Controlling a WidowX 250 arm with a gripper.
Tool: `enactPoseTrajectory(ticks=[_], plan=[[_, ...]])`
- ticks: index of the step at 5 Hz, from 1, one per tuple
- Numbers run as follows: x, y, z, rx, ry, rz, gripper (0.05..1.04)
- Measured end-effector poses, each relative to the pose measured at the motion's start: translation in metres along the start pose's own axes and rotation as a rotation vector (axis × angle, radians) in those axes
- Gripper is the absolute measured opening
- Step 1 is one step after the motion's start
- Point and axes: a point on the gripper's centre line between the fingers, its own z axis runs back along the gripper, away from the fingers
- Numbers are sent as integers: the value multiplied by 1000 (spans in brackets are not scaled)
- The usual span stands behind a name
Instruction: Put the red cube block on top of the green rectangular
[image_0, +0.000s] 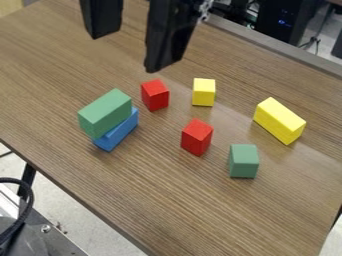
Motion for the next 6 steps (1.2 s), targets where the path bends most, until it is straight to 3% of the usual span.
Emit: enactPoseTrajectory(ticks=[1,2,3,4,5,6], plan=[[-1,-1,-3,-1,17,-2,1000],[25,-4,5,-25,71,-7,1000],[62,-4,8,-46,82,-21,1000],[98,-3,-5,-70,70,-36,1000],[138,-2,-29,-62,142,-38,1000],[169,-7,-57,-86,226,-46,1000]])
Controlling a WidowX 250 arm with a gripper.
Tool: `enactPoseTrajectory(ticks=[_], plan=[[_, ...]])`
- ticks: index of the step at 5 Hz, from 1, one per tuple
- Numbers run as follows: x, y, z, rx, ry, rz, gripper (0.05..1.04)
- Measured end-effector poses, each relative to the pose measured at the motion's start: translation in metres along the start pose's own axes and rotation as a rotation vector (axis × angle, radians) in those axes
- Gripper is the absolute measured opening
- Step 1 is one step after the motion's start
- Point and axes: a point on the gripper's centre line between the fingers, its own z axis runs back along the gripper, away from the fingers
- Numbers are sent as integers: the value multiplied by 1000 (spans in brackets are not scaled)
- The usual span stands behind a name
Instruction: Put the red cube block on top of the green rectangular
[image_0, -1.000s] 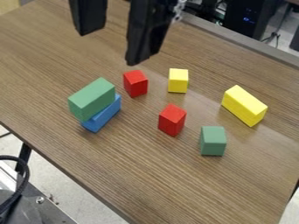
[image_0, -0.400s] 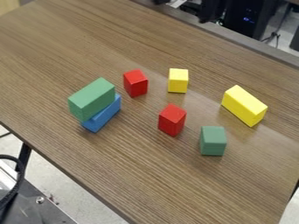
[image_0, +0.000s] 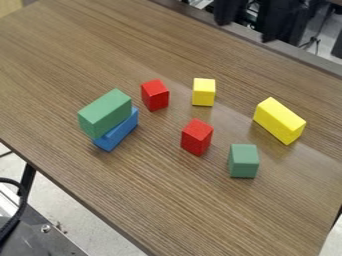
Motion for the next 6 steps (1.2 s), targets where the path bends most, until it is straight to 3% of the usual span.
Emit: enactPoseTrajectory(ticks=[1,2,3,4,5,6], plan=[[17,3,-27,-4,85,11,1000],[7,9,-50,-13,163,48,1000],[-7,18,-74,8,239,95,1000],[-23,21,-75,39,192,117,1000],[-18,23,-76,47,128,127,1000],[-14,19,-81,15,82,138,1000]])
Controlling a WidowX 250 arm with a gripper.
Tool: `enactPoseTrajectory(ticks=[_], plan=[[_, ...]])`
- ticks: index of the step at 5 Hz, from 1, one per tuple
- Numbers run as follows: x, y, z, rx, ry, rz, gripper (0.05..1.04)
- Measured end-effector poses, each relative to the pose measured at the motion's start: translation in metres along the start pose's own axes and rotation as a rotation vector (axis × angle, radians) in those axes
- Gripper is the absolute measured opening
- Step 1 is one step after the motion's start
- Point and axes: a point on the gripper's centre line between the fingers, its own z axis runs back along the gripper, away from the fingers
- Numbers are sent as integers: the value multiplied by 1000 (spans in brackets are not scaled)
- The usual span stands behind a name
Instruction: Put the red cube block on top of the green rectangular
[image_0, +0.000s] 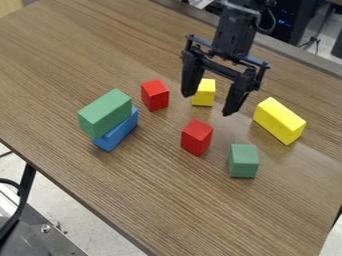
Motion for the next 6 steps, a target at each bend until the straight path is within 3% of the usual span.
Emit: enactPoseTrajectory(ticks=[2,3,4,5,6], plan=[[8,-4,-1,-83,-251,-43,1000],[-16,2,-33,-127,-319,-78,1000],[-20,17,-41,-61,-291,-29,1000],[-25,25,-51,13,-168,54,1000],[-21,17,-52,31,-158,71,1000]])
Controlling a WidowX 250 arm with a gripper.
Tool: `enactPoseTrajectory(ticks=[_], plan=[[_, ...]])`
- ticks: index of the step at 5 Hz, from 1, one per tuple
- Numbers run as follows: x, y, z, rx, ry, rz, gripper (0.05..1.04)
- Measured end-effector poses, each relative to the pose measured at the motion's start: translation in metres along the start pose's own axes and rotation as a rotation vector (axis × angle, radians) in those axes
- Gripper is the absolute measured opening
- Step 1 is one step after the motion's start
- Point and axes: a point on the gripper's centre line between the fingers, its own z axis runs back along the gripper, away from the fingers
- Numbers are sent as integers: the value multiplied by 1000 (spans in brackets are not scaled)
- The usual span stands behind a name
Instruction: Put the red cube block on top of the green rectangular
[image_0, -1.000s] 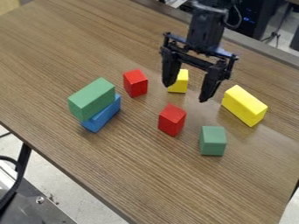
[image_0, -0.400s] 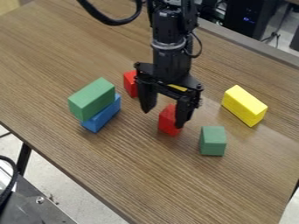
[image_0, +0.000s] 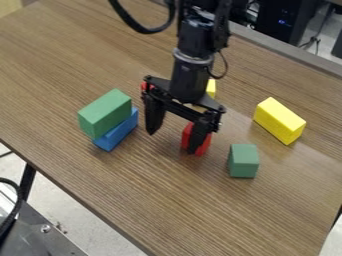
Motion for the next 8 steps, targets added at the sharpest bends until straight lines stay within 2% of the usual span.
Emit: enactPoseTrajectory(ticks=[2,4,5,6,7,8], plan=[[11,-17,6,-34,-9,38,1000],[23,-24,8,-99,-19,97,1000],[30,-25,-2,-137,8,162,1000],[42,-19,-1,-130,27,198,949],[40,-12,3,-104,68,188,664],[19,-7,13,-91,86,161,554]])
